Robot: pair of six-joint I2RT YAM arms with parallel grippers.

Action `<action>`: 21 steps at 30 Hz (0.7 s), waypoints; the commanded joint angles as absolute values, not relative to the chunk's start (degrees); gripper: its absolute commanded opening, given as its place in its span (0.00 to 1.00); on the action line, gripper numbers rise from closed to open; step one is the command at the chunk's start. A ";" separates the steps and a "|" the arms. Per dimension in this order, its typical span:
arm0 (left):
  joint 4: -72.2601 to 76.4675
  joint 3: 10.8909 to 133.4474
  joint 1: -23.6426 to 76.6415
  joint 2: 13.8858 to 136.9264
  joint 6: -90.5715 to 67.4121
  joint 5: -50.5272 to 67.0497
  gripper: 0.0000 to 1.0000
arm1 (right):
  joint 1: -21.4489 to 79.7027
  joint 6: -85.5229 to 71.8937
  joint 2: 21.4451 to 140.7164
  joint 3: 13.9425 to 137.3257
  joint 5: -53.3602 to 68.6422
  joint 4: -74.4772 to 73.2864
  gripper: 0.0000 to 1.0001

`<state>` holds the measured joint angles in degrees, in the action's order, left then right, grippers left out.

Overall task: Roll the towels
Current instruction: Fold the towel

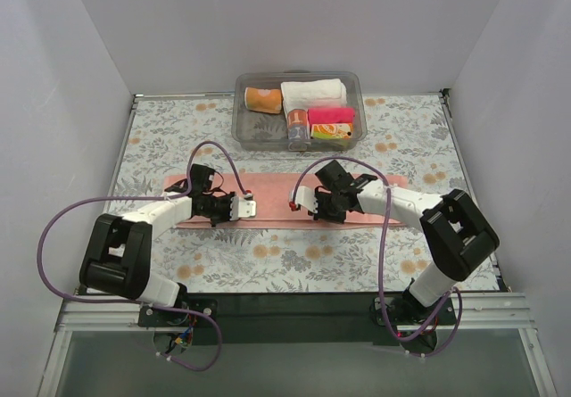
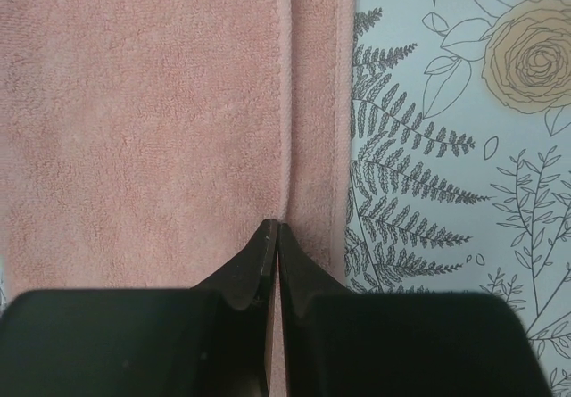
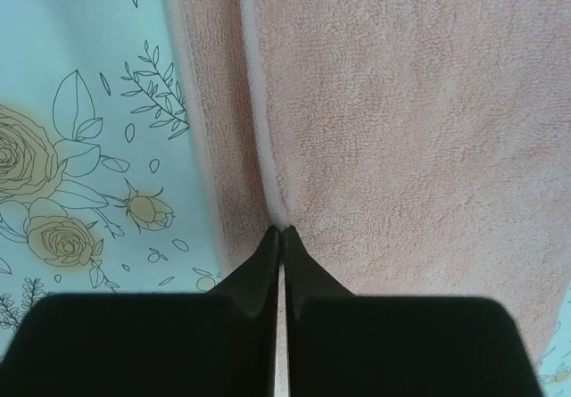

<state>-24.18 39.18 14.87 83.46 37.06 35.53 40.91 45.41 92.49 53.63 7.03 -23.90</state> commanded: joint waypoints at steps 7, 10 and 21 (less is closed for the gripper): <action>-29.00 41.48 14.59 75.85 37.52 36.47 0.00 | 40.43 45.70 87.54 54.23 8.09 -27.16 0.01; -31.55 41.57 14.50 74.18 39.28 37.17 0.00 | 40.43 45.79 86.93 54.14 8.70 -27.86 0.01; -34.81 39.38 14.50 75.05 41.14 38.06 0.00 | 40.43 46.93 89.72 53.00 11.34 -28.13 0.01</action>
<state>-33.65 40.01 14.74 74.52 40.16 36.67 40.58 46.22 88.55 53.49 9.72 -27.00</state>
